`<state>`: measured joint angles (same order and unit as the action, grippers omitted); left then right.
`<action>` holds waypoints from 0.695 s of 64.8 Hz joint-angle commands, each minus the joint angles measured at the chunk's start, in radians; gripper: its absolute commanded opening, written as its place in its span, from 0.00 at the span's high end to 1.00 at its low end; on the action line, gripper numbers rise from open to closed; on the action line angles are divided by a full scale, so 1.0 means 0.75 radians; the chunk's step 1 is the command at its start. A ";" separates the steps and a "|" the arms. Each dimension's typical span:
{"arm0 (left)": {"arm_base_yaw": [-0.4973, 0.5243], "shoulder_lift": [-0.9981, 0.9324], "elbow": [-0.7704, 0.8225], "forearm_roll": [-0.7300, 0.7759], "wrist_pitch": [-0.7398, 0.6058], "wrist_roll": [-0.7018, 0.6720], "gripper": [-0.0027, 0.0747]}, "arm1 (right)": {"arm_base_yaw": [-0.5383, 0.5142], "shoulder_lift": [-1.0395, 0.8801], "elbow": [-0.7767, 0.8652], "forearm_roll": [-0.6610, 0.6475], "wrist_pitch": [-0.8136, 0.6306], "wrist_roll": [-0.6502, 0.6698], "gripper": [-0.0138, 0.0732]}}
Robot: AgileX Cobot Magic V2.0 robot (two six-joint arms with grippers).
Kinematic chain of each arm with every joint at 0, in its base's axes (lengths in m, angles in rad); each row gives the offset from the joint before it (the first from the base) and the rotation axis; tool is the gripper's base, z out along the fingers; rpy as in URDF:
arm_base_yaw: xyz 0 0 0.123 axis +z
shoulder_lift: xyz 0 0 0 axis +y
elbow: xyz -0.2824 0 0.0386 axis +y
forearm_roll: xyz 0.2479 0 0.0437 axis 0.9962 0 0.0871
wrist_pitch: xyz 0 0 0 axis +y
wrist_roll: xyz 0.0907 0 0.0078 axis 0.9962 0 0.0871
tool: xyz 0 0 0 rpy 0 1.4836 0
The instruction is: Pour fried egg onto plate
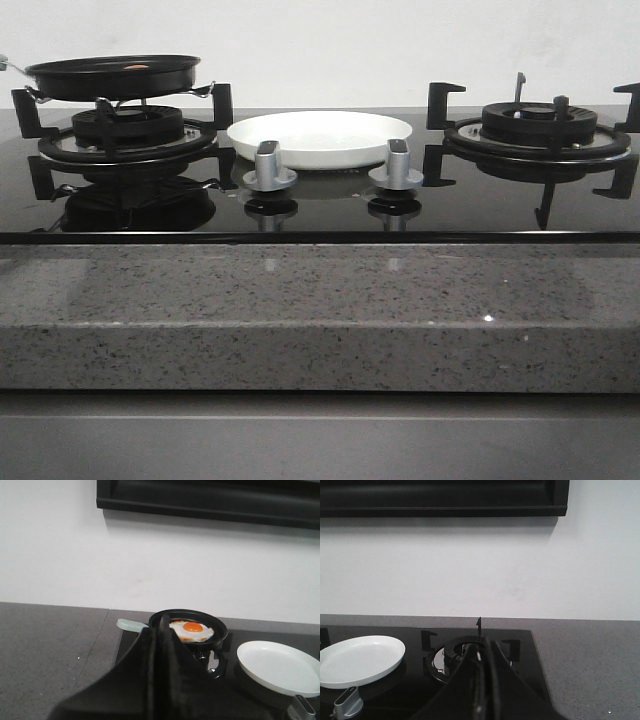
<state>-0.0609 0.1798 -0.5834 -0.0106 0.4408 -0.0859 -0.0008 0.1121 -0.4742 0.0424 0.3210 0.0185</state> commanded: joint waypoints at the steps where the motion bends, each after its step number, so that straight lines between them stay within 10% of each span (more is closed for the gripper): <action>1: 0.004 0.123 -0.161 -0.003 0.051 -0.012 0.99 | -0.006 0.129 -0.146 -0.026 0.013 -0.025 0.92; 45: 0.004 0.334 -0.216 -0.005 0.050 -0.012 0.99 | -0.006 0.352 -0.210 -0.025 0.040 -0.025 0.92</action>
<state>-0.0569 0.4135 -0.7128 -0.0106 0.5553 -0.0859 -0.0008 0.3606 -0.5976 0.0377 0.4243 0.0115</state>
